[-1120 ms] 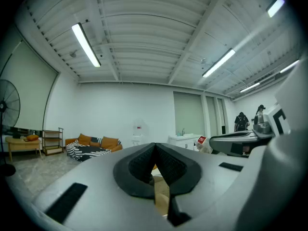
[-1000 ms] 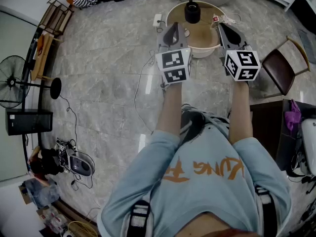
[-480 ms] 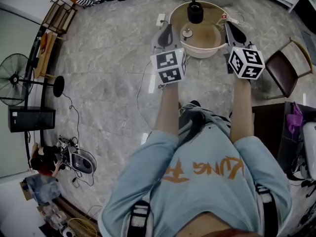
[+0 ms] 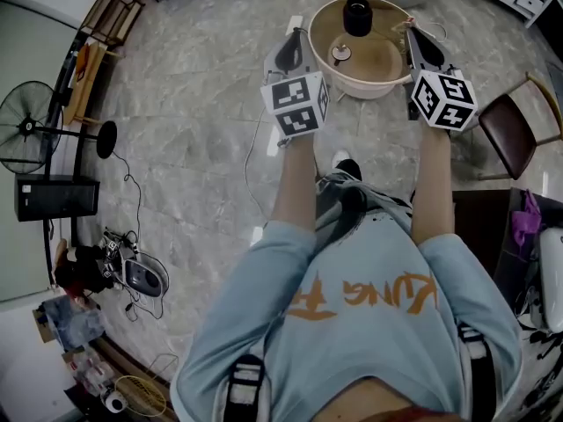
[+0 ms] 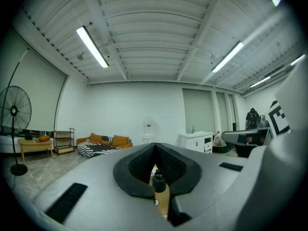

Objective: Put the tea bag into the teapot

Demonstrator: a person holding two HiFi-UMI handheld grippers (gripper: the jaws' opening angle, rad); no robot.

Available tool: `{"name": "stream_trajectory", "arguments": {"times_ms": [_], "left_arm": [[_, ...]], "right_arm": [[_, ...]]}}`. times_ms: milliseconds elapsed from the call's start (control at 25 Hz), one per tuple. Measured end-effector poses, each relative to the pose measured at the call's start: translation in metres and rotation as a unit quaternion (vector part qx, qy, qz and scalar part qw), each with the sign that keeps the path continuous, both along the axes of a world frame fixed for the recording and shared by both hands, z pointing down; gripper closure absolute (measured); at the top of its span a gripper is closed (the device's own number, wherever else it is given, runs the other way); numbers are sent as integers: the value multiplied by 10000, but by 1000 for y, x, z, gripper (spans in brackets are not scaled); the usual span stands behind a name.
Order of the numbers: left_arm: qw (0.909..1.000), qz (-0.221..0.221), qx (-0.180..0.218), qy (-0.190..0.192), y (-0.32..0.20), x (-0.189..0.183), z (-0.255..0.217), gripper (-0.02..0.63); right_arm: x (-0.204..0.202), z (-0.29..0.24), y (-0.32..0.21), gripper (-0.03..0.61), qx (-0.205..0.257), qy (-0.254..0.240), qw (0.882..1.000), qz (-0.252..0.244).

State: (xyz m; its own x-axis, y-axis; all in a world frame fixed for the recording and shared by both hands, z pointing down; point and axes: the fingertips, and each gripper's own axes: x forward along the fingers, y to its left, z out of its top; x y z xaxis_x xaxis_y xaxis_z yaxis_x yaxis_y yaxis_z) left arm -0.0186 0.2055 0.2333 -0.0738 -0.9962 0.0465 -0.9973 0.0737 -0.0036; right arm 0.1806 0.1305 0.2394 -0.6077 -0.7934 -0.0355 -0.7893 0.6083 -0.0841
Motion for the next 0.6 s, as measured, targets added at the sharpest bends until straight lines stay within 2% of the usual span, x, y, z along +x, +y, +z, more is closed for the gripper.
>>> {"name": "stream_trajectory", "arguments": {"times_ms": [280, 600], "left_arm": [[9997, 155, 180, -94, -28, 2, -7, 589], [9995, 89, 287, 57, -95, -30, -1, 589]], "right_arm": [[-8, -6, -23, 565, 169, 16, 9998, -61], [-31, -6, -93, 565, 321, 143, 9994, -58]]}}
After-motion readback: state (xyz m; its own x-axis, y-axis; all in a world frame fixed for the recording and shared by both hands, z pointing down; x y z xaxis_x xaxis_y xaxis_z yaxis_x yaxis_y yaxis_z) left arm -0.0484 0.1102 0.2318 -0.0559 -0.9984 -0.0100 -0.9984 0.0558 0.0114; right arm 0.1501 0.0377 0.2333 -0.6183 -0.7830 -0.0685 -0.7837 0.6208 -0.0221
